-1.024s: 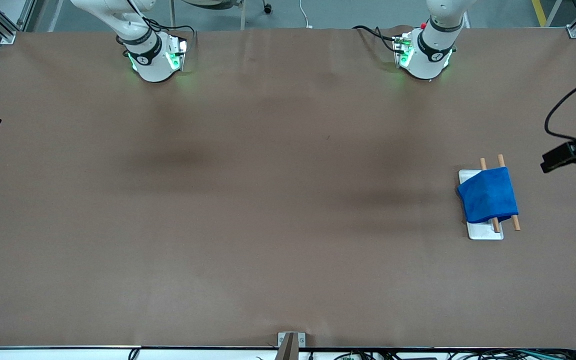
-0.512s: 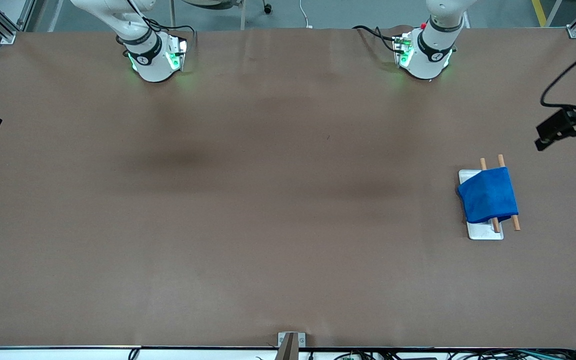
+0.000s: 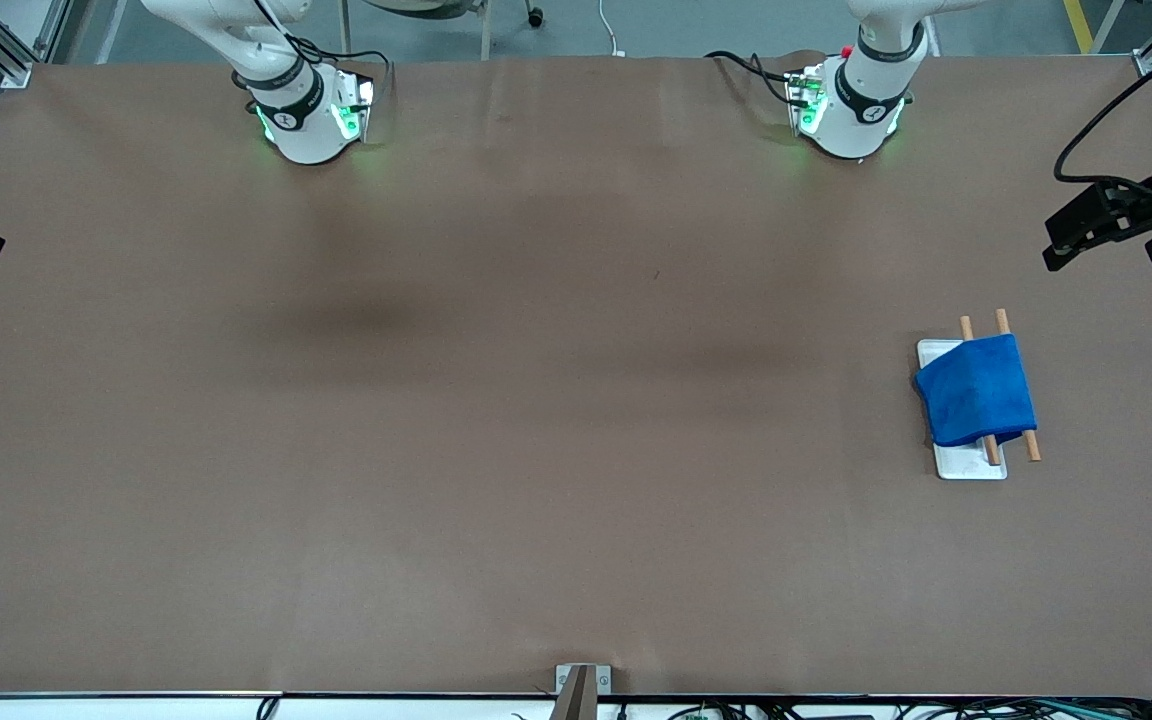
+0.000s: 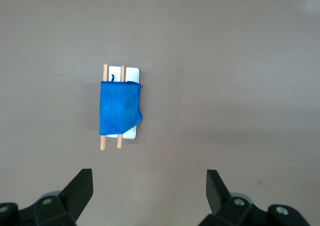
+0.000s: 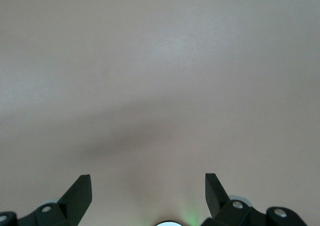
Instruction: Right arm passes towel to left arm to hang
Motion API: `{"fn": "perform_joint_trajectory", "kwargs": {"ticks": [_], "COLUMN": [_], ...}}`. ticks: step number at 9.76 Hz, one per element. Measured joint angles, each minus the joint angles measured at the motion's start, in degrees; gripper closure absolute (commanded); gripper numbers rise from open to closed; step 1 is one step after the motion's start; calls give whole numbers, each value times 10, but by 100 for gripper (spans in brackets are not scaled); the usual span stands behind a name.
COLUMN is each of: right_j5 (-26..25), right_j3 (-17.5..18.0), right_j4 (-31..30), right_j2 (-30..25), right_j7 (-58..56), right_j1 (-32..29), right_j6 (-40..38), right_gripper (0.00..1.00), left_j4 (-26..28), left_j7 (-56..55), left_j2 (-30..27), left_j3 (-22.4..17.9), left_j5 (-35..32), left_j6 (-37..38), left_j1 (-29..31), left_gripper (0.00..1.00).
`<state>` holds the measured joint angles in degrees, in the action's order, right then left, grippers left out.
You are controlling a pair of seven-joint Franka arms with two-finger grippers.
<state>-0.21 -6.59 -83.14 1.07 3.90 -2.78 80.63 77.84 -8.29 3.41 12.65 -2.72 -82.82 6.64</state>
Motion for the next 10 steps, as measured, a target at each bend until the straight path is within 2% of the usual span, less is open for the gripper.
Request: {"fn": "perform_joint_trajectory", "kwargs": {"ticks": [2,3,6,10], "right_j5": [0,0,0,0], "right_j3": [0,0,0,0], "right_j4": [0,0,0,0], "right_j2": [0,0,0,0], "right_j7": [0,0,0,0], "right_j1": [2,2,2,2], "right_j6": [1,1,1,1], "right_gripper": [0,0,0,0], "left_j4": [53,80,142,153], "left_j7": [15,16,20,23], "left_j2": [-34,-52,-97,-106], "left_j3": [-62,-70,-72,-72], "left_j5": [8,8,8,8], "left_j6": [-7,-18,-32,-36], "left_j1": [-54,-66,-77,-85], "left_gripper": [0,0,0,0]}}
